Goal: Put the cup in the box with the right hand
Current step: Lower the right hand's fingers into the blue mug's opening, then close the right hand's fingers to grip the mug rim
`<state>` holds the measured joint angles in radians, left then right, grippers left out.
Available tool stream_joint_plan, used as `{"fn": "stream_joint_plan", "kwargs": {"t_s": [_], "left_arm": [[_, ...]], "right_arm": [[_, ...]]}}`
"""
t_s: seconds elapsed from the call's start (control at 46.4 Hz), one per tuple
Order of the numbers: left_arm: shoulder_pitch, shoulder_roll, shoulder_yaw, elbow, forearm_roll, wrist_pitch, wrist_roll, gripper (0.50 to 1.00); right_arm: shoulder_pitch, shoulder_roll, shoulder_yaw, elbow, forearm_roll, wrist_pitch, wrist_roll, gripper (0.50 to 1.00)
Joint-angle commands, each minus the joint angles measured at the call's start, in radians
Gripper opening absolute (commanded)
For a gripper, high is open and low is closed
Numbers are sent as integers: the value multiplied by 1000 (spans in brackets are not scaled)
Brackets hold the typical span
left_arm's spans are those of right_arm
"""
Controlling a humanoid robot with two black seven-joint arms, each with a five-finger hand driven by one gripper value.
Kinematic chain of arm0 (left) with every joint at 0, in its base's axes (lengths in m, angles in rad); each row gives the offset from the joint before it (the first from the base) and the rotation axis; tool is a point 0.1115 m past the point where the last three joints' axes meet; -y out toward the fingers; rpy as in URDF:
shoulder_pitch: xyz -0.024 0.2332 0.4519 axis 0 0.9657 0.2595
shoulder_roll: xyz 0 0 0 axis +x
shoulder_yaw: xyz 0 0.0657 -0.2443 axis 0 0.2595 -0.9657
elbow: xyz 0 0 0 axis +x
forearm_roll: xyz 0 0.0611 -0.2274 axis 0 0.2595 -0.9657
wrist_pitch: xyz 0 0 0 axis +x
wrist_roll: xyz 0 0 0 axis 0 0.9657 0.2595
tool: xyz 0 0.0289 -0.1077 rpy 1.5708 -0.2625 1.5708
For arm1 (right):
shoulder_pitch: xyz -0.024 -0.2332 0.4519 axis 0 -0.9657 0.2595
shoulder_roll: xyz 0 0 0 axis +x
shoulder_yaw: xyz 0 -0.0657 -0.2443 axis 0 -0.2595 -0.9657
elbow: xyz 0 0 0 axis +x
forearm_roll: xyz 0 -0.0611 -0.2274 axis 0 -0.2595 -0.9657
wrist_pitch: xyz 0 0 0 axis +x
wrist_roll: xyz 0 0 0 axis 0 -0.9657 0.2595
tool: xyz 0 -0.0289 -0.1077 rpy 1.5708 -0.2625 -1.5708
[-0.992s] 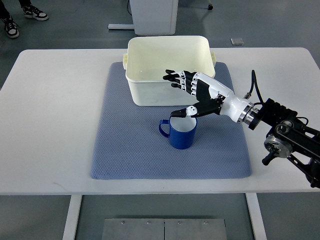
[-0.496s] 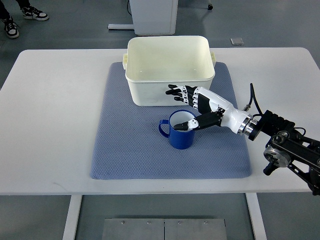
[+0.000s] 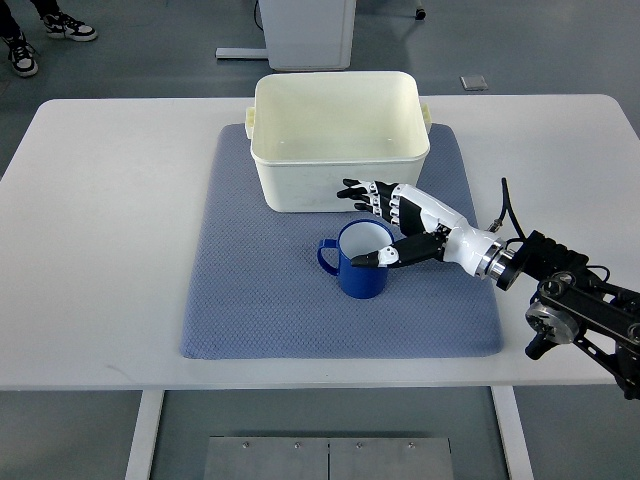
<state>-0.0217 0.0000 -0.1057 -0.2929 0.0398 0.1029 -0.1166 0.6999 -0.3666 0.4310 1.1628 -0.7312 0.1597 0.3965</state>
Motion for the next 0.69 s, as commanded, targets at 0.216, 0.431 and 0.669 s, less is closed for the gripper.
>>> {"fn": "stream_joint_plan", "kwargs": {"t_s": [0.216, 0.431, 0.669], "left_arm": [[0, 0, 0, 0, 0, 0, 0, 1000], [0, 0, 0, 0, 0, 0, 0, 1000], [0, 0, 0, 0, 0, 0, 0, 1000]], "right_arm": [[-8, 2, -23, -12, 1, -23, 16, 995], [-14, 3, -29, -26, 1, -25, 19, 995], [-22, 15, -32, -41, 1, -25, 21, 993]]}}
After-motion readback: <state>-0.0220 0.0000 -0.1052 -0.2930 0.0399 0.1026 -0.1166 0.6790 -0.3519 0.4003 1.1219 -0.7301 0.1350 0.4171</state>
